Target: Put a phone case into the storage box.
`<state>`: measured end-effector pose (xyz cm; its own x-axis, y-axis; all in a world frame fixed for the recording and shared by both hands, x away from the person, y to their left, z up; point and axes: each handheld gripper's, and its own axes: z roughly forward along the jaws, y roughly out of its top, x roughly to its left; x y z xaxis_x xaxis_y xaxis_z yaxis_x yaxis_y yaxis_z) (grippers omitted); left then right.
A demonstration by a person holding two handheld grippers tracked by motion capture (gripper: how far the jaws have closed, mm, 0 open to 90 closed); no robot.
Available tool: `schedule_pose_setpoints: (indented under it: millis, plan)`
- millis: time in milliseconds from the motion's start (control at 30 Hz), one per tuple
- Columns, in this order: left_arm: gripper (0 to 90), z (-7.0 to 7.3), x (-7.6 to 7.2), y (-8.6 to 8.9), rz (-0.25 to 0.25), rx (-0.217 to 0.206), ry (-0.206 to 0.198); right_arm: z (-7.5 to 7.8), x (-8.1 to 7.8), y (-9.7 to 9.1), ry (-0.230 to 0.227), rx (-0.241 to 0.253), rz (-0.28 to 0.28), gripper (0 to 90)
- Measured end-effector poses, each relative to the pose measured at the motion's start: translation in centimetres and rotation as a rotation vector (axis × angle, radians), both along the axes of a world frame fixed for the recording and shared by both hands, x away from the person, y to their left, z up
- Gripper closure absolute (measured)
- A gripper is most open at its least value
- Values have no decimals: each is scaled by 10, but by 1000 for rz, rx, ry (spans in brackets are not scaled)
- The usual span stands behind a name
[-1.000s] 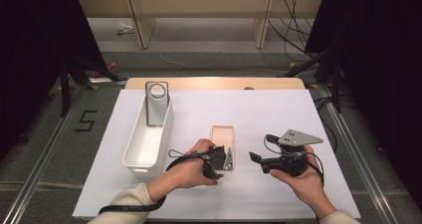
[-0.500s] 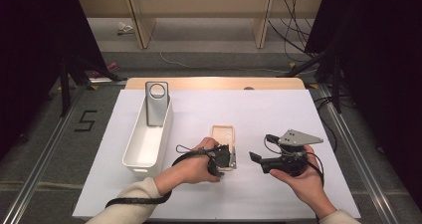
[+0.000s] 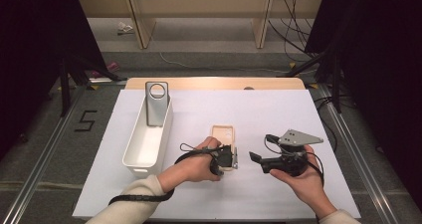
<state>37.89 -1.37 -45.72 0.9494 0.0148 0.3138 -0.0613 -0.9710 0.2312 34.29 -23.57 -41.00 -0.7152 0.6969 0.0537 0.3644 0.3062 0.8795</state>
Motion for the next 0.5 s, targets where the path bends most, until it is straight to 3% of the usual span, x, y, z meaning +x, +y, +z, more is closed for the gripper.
schedule_pose_setpoints:
  millis: [367, 500]
  plan:
    - [422, -2, 5, -3, -13, 12, 10, 0, 0, 0, 1, 1, 1, 161]
    - [471, -2, 5, -4, -22, 24, 39, 0, 0, 0, 4, 3, 2, 161]
